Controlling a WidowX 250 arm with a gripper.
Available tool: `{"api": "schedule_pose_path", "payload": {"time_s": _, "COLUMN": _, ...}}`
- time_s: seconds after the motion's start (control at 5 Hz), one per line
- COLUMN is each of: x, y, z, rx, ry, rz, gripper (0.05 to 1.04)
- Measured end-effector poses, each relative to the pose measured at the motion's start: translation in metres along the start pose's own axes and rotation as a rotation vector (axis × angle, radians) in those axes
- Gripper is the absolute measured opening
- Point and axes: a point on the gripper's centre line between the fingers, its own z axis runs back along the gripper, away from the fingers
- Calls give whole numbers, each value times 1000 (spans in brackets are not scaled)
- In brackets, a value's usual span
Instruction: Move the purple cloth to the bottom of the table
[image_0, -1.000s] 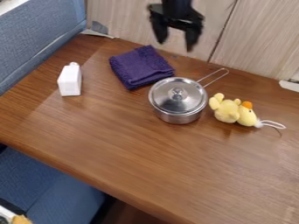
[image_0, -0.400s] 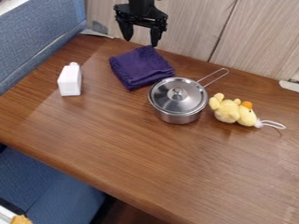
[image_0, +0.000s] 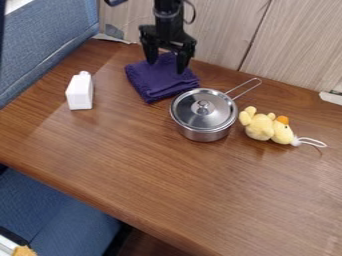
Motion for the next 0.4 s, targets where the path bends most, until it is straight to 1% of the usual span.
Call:
{"api": "schedule_pose_path", "payload": {"time_s": 0.2, "x": -2, "y": 3, "z": -4, "rx": 22, "ry": 14, "rz": 7, "gripper": 1000}}
{"api": "schedule_pose_path", "payload": {"time_s": 0.4, "x": -4, "y": 5, "z": -5, "rx": 40, "ry": 17, "rz": 22, "gripper": 1000}}
